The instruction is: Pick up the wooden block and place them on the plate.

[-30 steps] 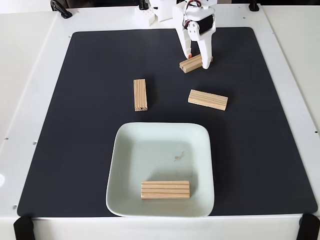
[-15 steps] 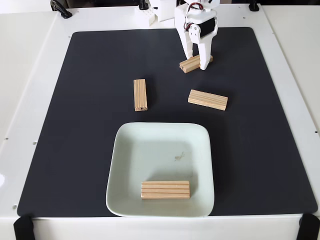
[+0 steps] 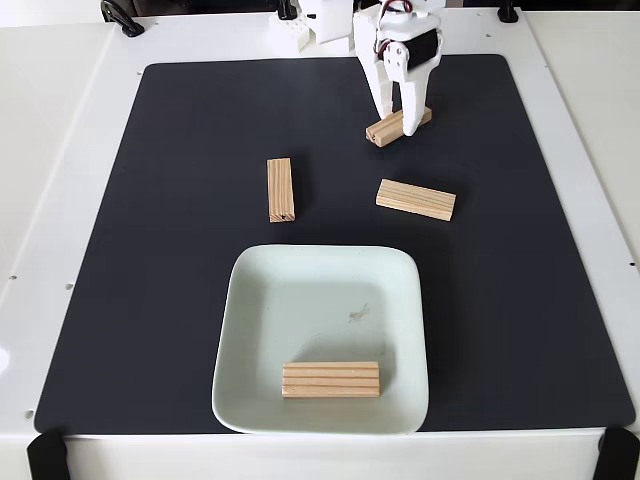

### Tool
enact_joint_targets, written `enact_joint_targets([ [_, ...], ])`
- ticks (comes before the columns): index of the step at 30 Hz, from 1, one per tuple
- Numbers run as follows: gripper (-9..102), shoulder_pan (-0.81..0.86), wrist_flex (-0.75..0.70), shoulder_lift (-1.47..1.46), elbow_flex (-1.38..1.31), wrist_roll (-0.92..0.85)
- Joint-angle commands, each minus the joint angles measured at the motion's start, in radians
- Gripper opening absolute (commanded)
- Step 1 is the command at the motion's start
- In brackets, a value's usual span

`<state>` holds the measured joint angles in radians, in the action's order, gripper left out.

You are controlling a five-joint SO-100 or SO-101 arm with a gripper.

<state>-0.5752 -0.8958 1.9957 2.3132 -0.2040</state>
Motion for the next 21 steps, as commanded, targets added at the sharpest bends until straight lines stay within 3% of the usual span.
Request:
enact_joint_targets([
  [1,0,0.02,-0.003,0.129,-0.109,0.005],
  [9,0,0.132,-0.008,0.137,-0.308,0.017],
  [16,0,0.29,-0.008,-0.337,-0.848,0.179],
  [21,0,0.356,-0.008,-0.684,-1.235,0.199],
])
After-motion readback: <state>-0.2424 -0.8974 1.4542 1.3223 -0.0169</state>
